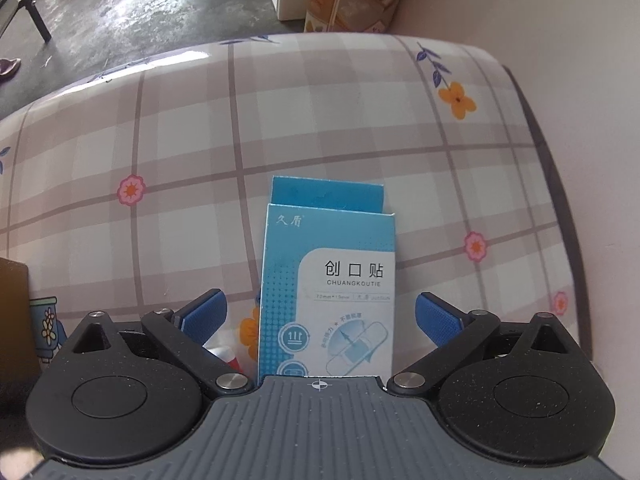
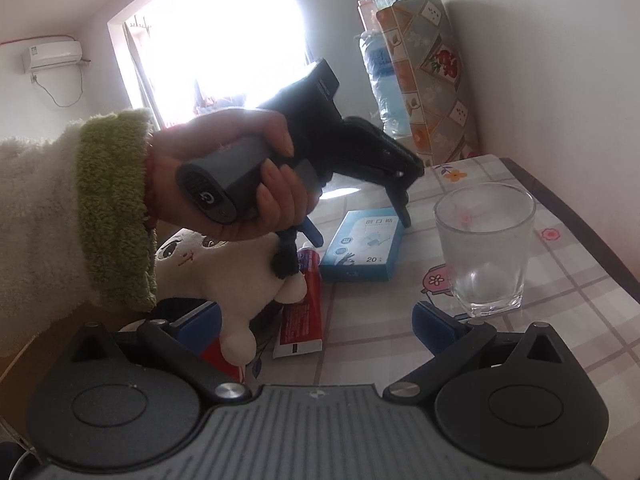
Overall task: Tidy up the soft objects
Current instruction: 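Grasp the blue bandage box with the left tool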
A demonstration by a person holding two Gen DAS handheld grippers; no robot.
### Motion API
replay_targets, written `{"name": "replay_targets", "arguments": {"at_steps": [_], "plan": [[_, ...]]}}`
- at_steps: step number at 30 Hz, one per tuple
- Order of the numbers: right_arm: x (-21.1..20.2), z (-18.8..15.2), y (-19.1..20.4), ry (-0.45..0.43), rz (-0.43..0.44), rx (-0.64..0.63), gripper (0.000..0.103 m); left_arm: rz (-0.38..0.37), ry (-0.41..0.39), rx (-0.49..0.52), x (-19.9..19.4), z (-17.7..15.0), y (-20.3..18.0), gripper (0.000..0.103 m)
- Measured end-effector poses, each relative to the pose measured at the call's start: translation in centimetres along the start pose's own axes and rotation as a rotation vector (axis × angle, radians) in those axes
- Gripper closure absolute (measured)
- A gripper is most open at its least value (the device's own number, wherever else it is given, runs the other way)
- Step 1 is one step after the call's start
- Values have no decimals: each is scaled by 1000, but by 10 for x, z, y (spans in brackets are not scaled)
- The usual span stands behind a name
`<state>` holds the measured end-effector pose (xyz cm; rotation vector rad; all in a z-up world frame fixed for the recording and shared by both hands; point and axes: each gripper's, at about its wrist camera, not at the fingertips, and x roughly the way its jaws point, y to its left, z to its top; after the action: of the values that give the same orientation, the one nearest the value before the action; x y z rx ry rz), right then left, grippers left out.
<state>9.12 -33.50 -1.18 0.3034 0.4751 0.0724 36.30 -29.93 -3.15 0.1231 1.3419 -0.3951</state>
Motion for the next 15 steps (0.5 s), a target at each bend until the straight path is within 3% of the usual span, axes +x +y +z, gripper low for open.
{"name": "replay_targets", "arguments": {"at_steps": [5, 9, 15], "plan": [[-2, 0, -1, -8, -1, 2, 0, 32, -9, 52, 5, -1, -5, 8], [-4, -1, -5, 0, 15, 31, 0, 39, -55, 59, -1, 1, -4, 29], [-12, -2, -2, -3, -5, 15, 0, -3, -90, 1, -7, 1, 5, 30]]}}
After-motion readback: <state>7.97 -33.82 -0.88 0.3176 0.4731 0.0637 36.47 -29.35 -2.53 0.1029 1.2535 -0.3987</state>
